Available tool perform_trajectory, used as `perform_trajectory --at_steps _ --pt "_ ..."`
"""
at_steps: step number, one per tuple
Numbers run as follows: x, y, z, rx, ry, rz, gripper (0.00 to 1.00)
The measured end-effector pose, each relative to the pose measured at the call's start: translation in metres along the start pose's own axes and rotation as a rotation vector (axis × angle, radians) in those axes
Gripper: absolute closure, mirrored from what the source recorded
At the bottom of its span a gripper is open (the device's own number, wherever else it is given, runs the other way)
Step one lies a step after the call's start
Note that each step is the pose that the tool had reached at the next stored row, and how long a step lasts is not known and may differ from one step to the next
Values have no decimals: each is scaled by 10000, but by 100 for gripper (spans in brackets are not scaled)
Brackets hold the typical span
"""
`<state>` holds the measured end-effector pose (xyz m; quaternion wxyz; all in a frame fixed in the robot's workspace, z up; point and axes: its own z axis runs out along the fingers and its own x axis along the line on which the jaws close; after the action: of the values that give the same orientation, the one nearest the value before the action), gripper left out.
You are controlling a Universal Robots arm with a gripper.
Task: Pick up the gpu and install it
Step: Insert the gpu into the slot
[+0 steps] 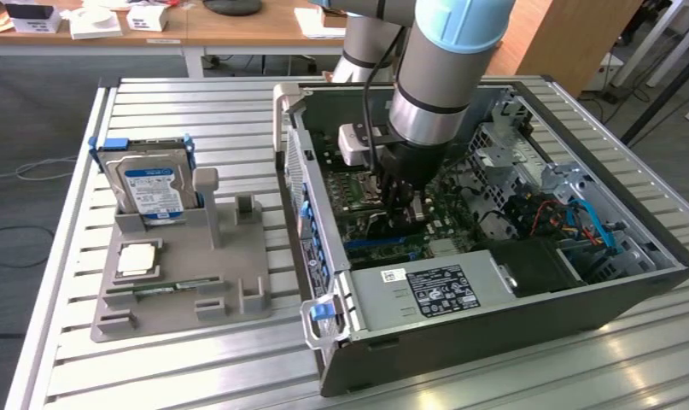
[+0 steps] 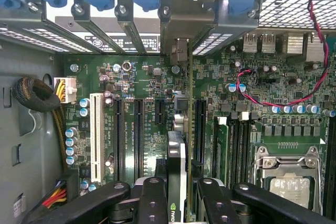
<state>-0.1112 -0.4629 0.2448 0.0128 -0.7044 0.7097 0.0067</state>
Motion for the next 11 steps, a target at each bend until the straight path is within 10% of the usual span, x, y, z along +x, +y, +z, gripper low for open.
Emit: perform_trajectory --at_steps 11 --pt "0 1 2 5 2 222 73"
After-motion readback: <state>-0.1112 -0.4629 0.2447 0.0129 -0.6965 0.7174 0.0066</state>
